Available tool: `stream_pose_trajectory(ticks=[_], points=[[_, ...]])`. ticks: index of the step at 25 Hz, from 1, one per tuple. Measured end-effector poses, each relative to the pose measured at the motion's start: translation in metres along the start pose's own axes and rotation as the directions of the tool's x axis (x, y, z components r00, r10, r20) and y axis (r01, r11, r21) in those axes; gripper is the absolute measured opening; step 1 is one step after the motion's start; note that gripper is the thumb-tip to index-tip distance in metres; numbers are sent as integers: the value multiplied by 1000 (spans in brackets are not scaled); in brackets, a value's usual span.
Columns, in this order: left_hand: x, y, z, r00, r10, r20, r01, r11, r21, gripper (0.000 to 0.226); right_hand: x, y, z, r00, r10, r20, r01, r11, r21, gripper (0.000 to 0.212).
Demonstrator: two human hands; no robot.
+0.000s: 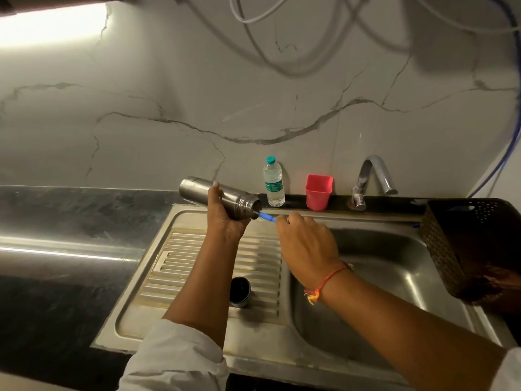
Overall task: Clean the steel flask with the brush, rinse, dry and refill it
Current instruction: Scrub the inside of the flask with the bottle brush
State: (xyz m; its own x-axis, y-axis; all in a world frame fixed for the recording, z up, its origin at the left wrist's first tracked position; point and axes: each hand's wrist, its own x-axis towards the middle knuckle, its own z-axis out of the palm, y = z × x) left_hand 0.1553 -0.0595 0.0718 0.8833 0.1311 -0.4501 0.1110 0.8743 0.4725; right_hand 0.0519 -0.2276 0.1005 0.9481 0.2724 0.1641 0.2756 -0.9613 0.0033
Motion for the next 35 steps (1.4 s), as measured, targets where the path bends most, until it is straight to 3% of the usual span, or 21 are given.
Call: stream_pose_trajectory(ticks=[2, 3, 4, 5, 6, 7, 9, 13, 15, 17, 20, 22, 24, 26, 29, 32, 35], points=[[-2, -4, 0, 1000, 1, 5, -1, 1000, -15, 77, 4, -7, -3, 996, 22, 91, -44, 968, 247, 26], [-2, -6, -2, 1000, 0, 22, 0, 1000, -25, 77, 10, -6, -7, 979, 74, 192, -163, 850, 502, 28], [-3, -7, -5, 999, -3, 42, 5, 999, -48, 75, 17, -2, -11, 913, 116, 391, -384, 562, 732, 30], [-3, -8, -9, 997, -9, 76, 15, 997, -79, 72, 19, 1, -15, 787, 58, 614, -614, 164, 772, 30], [-2, -5, -11, 995, -20, 98, 30, 994, -105, 69, 14, 3, -21, 644, -96, 759, -763, -152, 628, 29], [-1, 0, -13, 992, -22, 123, 37, 991, -128, 66, 6, 3, -25, 546, -239, 803, -822, -336, 459, 27], [0, 10, -8, 987, 4, 162, 21, 988, -152, 59, -8, 3, -30, 485, -392, 782, -848, -430, 310, 25], [-10, -2, 5, 984, 25, 179, -3, 992, -125, 52, -1, 6, -34, 511, -377, 772, -832, -442, 335, 24], [-16, -6, 9, 983, 5, 186, 5, 999, -50, 55, -1, 4, -40, 529, -325, 784, -825, -415, 385, 25], [-11, 3, 10, 987, 0, 163, 8, 999, -53, 53, -10, 2, -44, 570, -219, 792, -810, -313, 496, 28], [-5, 8, 6, 996, 4, 86, 0, 999, -49, 58, -14, 1, -48, 673, -35, 738, -739, -70, 670, 31], [-5, 0, 2, 999, -14, 37, 11, 997, 73, 64, -11, -1, -46, 768, 86, 635, -641, 118, 759, 32], [-3, -1, -1, 1000, -12, -3, 12, 996, 88, 61, -13, -5, -39, 856, 149, 495, -514, 336, 789, 33], [0, 4, 0, 999, -5, -33, 6, 999, 42, 53, -16, -4, -33, 917, 145, 372, -388, 545, 744, 34], [-1, -7, -1, 998, -24, -52, 32, 986, 164, 46, -10, 4, -29, 958, 152, 241, -265, 789, 555, 33], [1, -7, -6, 995, -68, -69, 78, 983, 165, 42, -12, 0, -28, 991, 66, 115, -104, 925, 364, 27], [2, -8, -6, 995, -61, -85, 73, 987, 143, 41, -10, 3, -28, 999, 22, 27, -28, 970, 243, 27]])
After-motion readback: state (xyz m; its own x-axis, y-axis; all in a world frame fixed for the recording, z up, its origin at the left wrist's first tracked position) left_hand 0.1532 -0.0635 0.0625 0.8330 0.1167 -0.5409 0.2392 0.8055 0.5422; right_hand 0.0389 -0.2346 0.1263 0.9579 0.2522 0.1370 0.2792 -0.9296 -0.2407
